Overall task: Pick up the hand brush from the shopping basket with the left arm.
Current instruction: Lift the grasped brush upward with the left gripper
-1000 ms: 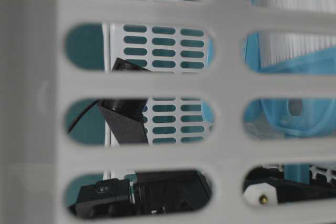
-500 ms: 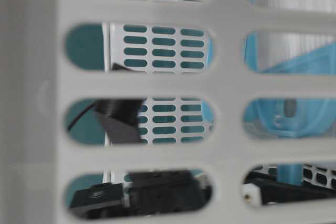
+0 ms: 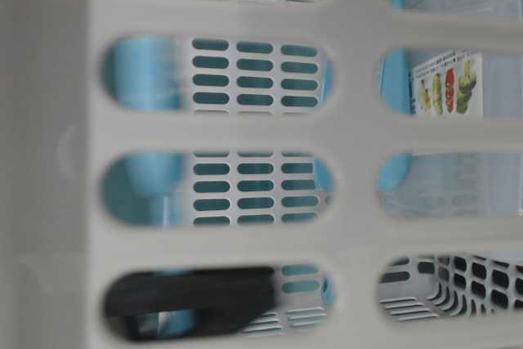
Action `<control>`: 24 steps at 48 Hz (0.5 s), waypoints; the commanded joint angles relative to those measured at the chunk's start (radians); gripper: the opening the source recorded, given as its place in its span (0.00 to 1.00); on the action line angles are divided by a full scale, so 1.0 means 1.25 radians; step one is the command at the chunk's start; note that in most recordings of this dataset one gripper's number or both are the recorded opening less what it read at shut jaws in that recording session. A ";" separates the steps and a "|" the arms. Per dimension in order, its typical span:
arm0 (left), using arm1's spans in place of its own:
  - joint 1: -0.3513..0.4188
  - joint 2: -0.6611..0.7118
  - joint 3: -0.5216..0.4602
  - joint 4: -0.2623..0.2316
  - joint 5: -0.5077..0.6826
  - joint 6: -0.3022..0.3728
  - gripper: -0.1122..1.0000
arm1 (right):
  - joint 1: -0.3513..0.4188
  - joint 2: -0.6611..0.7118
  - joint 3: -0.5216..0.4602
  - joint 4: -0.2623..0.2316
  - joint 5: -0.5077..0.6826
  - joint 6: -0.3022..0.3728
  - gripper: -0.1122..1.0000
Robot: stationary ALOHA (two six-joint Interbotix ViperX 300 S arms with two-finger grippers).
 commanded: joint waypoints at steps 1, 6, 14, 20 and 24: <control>0.015 -0.045 -0.071 0.004 0.074 -0.001 0.32 | 0.001 0.005 -0.006 0.002 -0.010 0.001 0.80; 0.022 -0.063 -0.141 0.004 0.160 -0.002 0.32 | 0.001 0.006 -0.006 0.002 -0.010 0.001 0.80; 0.026 -0.052 -0.223 0.004 0.270 -0.002 0.32 | 0.001 0.006 -0.005 0.004 -0.015 0.002 0.80; 0.031 -0.028 -0.253 0.004 0.299 -0.004 0.32 | 0.001 0.005 -0.004 0.004 -0.021 0.002 0.80; 0.032 -0.020 -0.263 0.004 0.299 -0.004 0.32 | 0.001 0.005 -0.004 0.004 -0.022 0.002 0.80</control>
